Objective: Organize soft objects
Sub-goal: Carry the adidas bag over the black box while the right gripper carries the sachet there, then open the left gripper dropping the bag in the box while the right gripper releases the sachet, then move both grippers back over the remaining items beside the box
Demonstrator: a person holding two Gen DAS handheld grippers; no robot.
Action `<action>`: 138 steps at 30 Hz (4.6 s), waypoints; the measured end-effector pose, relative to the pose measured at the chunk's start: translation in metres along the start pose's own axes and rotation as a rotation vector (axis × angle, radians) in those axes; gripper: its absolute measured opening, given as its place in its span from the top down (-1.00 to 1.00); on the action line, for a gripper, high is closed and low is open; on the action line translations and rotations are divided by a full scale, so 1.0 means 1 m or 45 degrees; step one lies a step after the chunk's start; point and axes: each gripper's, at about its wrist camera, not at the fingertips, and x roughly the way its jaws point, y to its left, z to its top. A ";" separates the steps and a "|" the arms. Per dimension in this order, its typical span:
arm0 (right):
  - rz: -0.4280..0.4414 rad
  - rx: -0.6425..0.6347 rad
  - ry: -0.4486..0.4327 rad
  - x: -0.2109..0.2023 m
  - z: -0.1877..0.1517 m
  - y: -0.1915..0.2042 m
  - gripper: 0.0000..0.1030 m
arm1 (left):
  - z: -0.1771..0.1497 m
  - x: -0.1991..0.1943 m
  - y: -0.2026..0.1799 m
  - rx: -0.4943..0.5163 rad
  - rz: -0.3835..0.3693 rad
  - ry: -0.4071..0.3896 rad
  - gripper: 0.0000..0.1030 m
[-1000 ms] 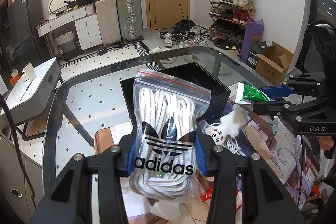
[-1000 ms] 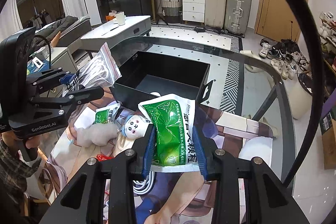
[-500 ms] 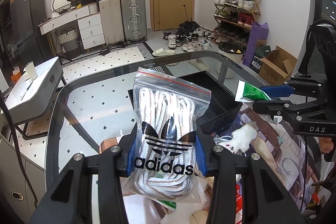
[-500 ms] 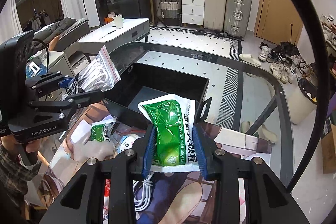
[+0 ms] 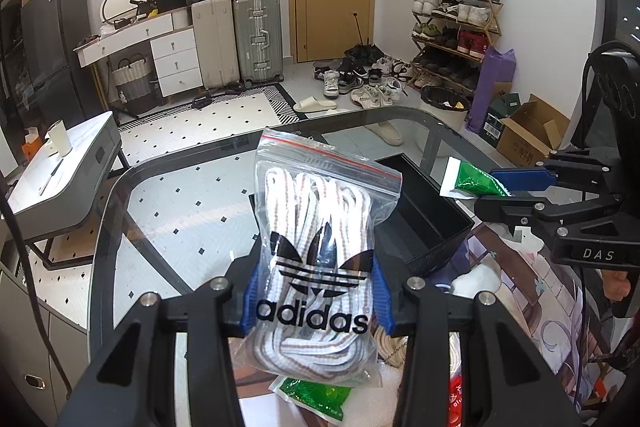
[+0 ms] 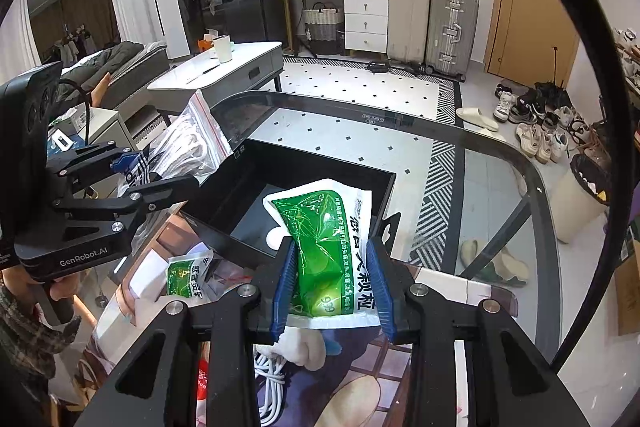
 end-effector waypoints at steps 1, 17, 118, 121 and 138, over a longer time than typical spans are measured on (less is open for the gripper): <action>0.001 0.002 -0.003 0.000 0.001 0.000 0.31 | 0.001 0.001 0.000 0.000 0.000 0.002 0.16; 0.020 0.011 0.005 0.026 0.026 -0.008 0.31 | 0.012 0.022 0.008 0.002 -0.009 0.026 0.16; 0.037 0.008 -0.040 0.030 0.008 -0.016 -0.75 | -0.001 0.034 0.008 -0.008 0.033 0.165 -1.00; 0.000 -0.028 -0.063 0.024 0.002 -0.015 -0.75 | -0.006 0.028 0.010 -0.030 0.034 0.164 -1.00; 0.022 -0.045 -0.035 0.003 -0.039 -0.028 -0.75 | -0.035 0.008 0.003 -0.025 0.075 0.185 -1.00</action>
